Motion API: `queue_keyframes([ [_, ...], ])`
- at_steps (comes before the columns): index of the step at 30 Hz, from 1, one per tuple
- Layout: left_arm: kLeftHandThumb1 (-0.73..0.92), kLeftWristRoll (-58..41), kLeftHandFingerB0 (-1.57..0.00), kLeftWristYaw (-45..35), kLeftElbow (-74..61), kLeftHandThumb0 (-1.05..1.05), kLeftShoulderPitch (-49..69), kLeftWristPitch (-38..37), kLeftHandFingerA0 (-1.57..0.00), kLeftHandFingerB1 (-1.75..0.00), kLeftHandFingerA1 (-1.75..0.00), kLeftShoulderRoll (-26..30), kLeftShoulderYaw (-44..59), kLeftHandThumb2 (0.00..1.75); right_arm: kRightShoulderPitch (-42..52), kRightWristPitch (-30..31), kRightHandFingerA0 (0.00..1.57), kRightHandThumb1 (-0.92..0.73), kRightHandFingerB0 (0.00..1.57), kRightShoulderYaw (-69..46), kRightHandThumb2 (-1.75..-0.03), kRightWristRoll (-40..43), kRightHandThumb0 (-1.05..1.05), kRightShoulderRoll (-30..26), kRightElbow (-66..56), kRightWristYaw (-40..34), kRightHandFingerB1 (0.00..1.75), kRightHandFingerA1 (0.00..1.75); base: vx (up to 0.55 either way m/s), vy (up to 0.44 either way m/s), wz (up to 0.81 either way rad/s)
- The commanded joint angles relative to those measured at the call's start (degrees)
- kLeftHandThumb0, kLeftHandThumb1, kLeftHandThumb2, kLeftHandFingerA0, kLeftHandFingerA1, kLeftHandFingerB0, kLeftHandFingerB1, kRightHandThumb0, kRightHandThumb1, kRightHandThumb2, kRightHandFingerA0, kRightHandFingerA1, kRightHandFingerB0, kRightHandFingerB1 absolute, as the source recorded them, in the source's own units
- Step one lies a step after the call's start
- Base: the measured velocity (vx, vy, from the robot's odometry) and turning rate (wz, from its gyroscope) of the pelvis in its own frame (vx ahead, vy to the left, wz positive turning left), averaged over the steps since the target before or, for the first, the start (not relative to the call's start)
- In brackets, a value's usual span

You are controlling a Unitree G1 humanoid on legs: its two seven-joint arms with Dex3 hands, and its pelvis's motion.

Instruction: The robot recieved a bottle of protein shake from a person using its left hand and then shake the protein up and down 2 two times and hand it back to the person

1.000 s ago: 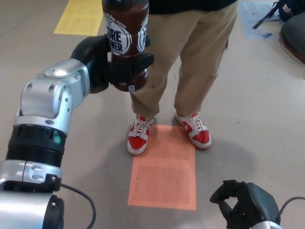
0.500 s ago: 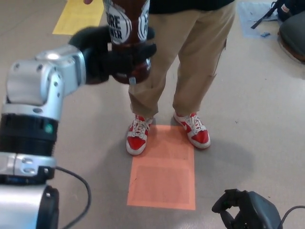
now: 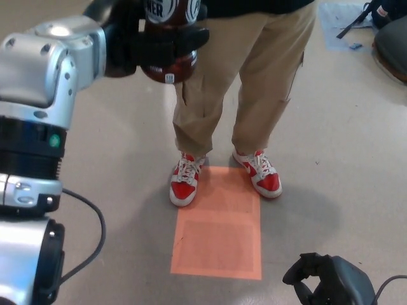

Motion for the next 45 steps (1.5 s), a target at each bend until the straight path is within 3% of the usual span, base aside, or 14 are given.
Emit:
queue_keyframes([
  [1, 0.76, 0.82, -0.72, 0.33, 0.81, -0.24, -0.18, 0.14, -1.15, -0.83, -0.88, 0.29, 0.34, 0.62, 0.59, -0.26, 0.94, -0.54, 0.97, -0.14, -1.04, 0.28, -0.47, -0.86, 0.02, -0.24, 0.77, 1.06, 0.0, 0.0, 0.0],
  [12, 0.79, 0.19, -0.74, 0.15, -2.0, -0.26, 3.02, 0.26, -1.08, -0.72, -0.71, -0.61, 1.09, 0.63, 1.48, -0.16, 0.94, -0.51, 0.97, 0.1, -1.07, 0.12, -0.44, -0.8, 0.0, -0.36, 0.74, 1.07, 0.0, 0.0, 0.0],
  [14, 0.73, 0.24, -0.41, -0.38, -2.69, -0.35, 3.38, 0.57, -0.73, -0.4, -0.54, -0.28, 0.56, 0.61, 1.43, -0.17, 0.93, -0.53, 0.96, -0.01, -1.03, 0.21, -0.46, -0.82, 0.03, -0.58, 0.73, 1.01, 0.0, 0.0, 0.0],
  [15, 0.73, 0.14, -0.41, -0.72, -2.85, -0.35, 3.44, 0.6, -0.73, -0.4, -0.54, -0.13, 0.45, 0.61, 1.4, -0.16, 0.93, -0.53, 0.96, -0.09, -1.03, 0.29, -0.46, -0.82, 0.02, -0.52, 0.73, 1.01, 0.0, 0.0, 0.0],
  [16, 0.46, -0.83, -0.06, -1.55, -3.43, -0.64, 3.75, 2.15, -0.05, -0.25, -0.34, 0.0, 0.73, 0.78, 1.63, -0.83, 0.95, -0.53, 0.97, -0.33, -1.04, 0.59, -0.46, -0.77, -0.04, -0.23, 0.75, 1.08, 0.0, 0.0, 0.0],
  [17, 0.48, -0.84, 0.0, -2.04, -3.75, -0.72, 4.01, 2.19, 0.0, -0.12, -0.15, 0.22, 0.34, 0.83, 1.74, -0.88, 0.95, -0.54, 0.97, -0.33, -1.04, 0.55, -0.47, -0.81, -0.04, -0.31, 0.75, 1.07, 0.0, 0.0, 0.0],
  [18, 0.5, -0.75, 0.0, -3.86, -4.1, -0.84, 4.55, 1.44, 0.0, 0.0, -0.03, 1.04, -0.88, 0.86, 1.73, -0.59, 0.97, -0.54, 0.98, -0.14, -1.04, 0.22, -0.47, -0.94, -0.01, -0.81, 0.75, 1.07, 0.0, 0.0, 0.0],
  [33, 0.51, 0.94, 0.0, -10.44, -5.62, -0.9, 9.68, -6.78, 0.0, -0.01, 0.0, 7.01, -4.8, 0.89, 0.13, 0.66, 0.86, -0.51, 0.95, -0.69, -1.13, 0.77, -0.46, -0.57, 0.05, 0.97, 0.76, 1.07, 0.0, 0.0, 0.0],
  [37, 0.53, 1.26, 0.0, -11.43, -7.9, -0.92, 11.81, -7.43, 0.0, 0.0, 0.0, 8.73, -5.11, 0.92, 0.15, -0.15, 0.96, -0.5, 0.92, -0.21, -1.17, 0.09, -0.45, -0.73, 0.02, -0.34, 0.85, 1.03, 0.0, 0.0, 0.0],
  [38, 0.66, 1.33, 0.0, -11.8, -8.38, -0.91, 12.59, -7.68, 0.0, 0.0, 0.0, 9.46, -5.17, 0.59, 0.04, -0.3, 0.97, -0.48, 0.93, -0.4, -1.18, 0.32, -0.45, -0.75, 0.01, -0.08, 0.81, 1.07, 0.0, 0.0, 0.0],
  [39, 0.56, 2.14, 0.0, -12.2, -8.99, -0.93, 13.92, -9.26, 0.0, 0.0, -0.02, 10.58, -5.81, 0.96, -0.16, -0.23, 0.91, -0.47, 0.95, -0.55, -1.21, 0.51, -0.45, -0.73, 0.0, 0.14, 0.77, 1.1, 0.0, 0.0, 0.0],
  [42, 0.59, 5.65, 0.0, -12.29, -11.67, -0.95, 20.49, -16.99, 0.0, -0.01, -0.01, 14.05, -8.17, 0.98, -0.68, -0.03, 0.94, -0.49, 0.92, 0.14, -1.19, -0.34, -0.46, -0.99, 0.03, -0.66, 0.81, 1.14, 0.0, 0.0, 0.0],
  [44, 0.59, 7.16, 0.0, -12.16, -12.41, -0.97, 23.24, -20.46, 0.0, -0.1, -0.16, 15.08, -9.41, 0.79, -0.97, -0.01, 0.93, -0.51, 0.96, 0.15, -1.18, -0.32, -0.45, -1.06, 0.04, -0.72, 0.76, 1.14, 0.0, 0.0, 0.0],
  [45, 0.72, 8.03, 0.0, -11.72, -12.82, -0.9, 25.65, -23.32, 0.0, -0.18, -0.24, 15.31, -9.85, 0.62, -1.02, 0.07, 0.93, -0.52, 0.96, 0.08, -1.14, -0.23, -0.46, -1.11, 0.08, -0.53, 0.75, 1.15, 0.0, 0.0, 0.0],
])
